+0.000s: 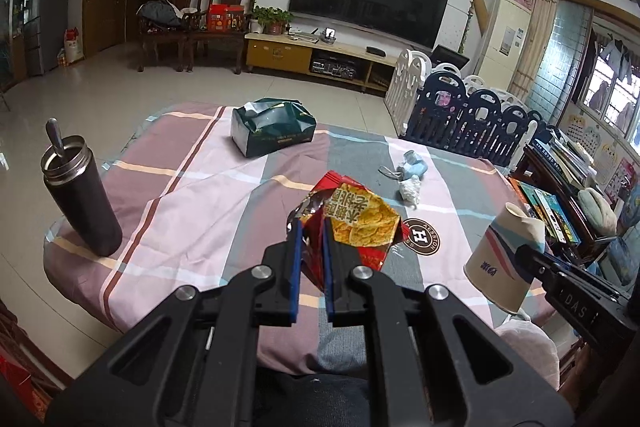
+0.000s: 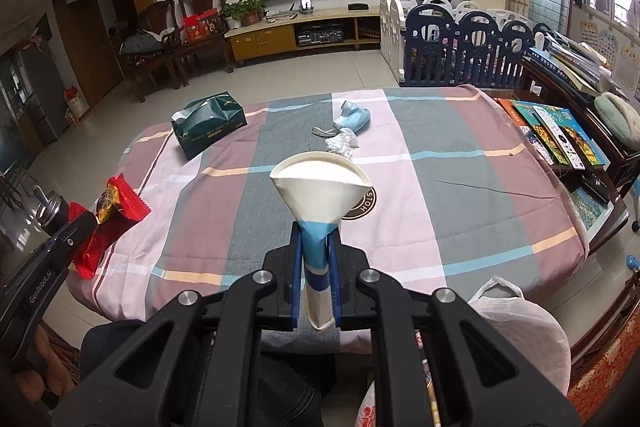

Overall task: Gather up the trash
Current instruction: 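Lift the red snack wrapper with the left gripper while the right lifts the paper cup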

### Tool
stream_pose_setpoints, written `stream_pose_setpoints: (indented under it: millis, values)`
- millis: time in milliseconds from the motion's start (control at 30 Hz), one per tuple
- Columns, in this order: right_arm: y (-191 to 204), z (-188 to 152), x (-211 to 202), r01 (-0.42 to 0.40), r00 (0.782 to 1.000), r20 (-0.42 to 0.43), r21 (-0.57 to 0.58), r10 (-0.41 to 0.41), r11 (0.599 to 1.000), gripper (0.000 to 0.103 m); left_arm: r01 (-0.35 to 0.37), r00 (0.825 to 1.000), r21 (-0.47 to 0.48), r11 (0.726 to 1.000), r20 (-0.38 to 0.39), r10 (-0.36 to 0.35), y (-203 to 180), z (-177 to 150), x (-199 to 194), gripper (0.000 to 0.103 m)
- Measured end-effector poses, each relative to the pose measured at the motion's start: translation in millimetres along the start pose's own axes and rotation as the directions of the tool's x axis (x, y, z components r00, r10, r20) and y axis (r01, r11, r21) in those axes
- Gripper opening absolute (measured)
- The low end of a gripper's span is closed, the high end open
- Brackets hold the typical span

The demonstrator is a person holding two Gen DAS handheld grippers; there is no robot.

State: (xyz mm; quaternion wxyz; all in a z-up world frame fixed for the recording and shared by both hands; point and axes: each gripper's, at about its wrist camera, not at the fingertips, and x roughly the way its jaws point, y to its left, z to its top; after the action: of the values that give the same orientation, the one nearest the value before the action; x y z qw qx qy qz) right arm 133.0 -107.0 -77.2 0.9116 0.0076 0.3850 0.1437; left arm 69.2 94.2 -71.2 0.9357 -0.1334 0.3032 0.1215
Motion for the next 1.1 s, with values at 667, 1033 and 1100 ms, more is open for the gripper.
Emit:
stream_pose_setpoints:
  millis: [667, 1033, 1100]
  values:
    - [-3.2, -3.1, -1.9, 0.017, 1.000, 0.004, 0.019, -0.017, 1.000, 0.013, -0.002, 1.000, 0.006, 1.000, -0.029, 0.002, -1.8, -4.8, 5.0, 0.010]
    - [-12.4, -7.4, 0.4, 0.024, 1.000, -0.014, 0.047, -0.024, 0.999, 0.013, 0.000, 0.999, 0.013, 1.000, -0.040, 0.000, -4.0, -8.1, 7.1, 0.010]
    - [-10.8, -8.0, 1.0, 0.022, 1.000, -0.016, 0.042, -0.021, 0.999, 0.013, 0.000, 0.999, 0.013, 1.000, -0.041, 0.001, -4.1, -8.1, 7.2, 0.010]
